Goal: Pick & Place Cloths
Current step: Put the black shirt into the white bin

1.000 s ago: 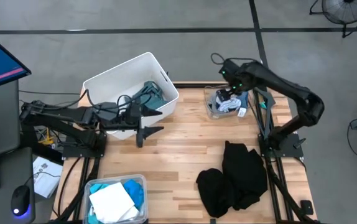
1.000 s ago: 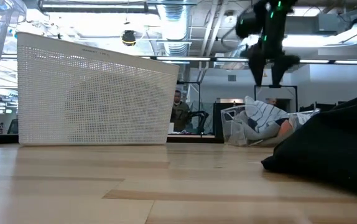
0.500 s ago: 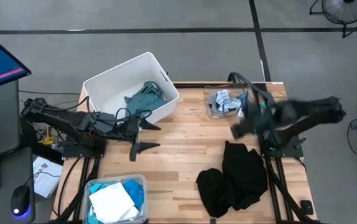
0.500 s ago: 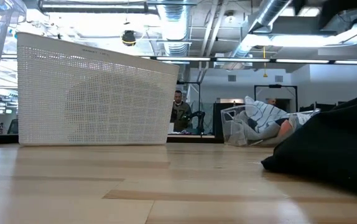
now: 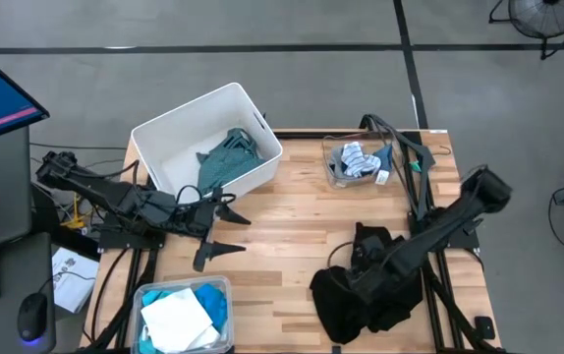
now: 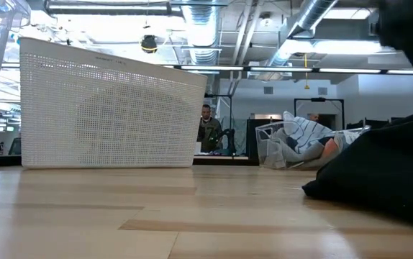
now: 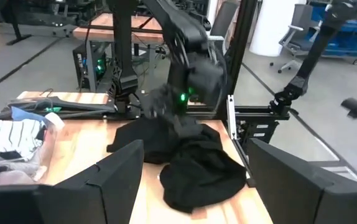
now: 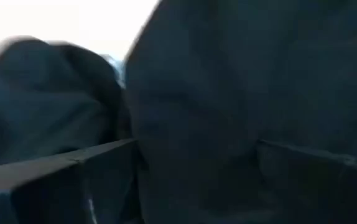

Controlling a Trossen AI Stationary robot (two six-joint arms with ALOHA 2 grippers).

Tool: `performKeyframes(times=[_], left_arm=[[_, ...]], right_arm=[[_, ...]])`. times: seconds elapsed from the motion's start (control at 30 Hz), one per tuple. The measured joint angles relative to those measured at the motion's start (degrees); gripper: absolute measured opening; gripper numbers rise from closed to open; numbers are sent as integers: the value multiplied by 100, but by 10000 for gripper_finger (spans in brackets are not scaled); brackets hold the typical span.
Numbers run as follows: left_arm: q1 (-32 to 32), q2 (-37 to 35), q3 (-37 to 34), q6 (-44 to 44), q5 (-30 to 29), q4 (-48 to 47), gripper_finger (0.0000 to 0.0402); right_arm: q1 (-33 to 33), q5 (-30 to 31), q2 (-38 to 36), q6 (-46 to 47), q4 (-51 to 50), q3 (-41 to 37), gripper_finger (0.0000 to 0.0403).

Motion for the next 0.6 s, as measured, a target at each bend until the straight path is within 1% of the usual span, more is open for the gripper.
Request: performKeyframes(times=[0.07, 0.1, 0.17, 0.23, 0.33, 0.37, 0.47, 0.6], left_arm=[[0, 0, 0, -92, 0, 1, 269], [0, 0, 0, -114, -2, -1, 269], [0, 0, 0, -194, -7, -1, 269], [0, 0, 0, -297, -22, -7, 269], [0, 0, 0, -285, -22, -31, 268], [0, -2, 0, -261, -22, -32, 266], [0, -93, 0, -253, -20, -29, 260], [0, -337, 0, -254, -20, -12, 258]], right_arm=[[-105, -322, 356, -217, 85, 0, 306], [-163, -450, 510, -379, 149, 0, 294], [-293, -577, 793, -718, 309, 0, 253], [-437, -673, 1026, -1039, 500, 0, 187], [-707, -766, 1229, -1692, 800, 0, 56], [-801, -756, 1224, -1881, 870, 9, 30], [-1114, -513, 1093, -2141, 851, 208, 23], [-1446, 345, 523, -2424, 616, 688, 9]])
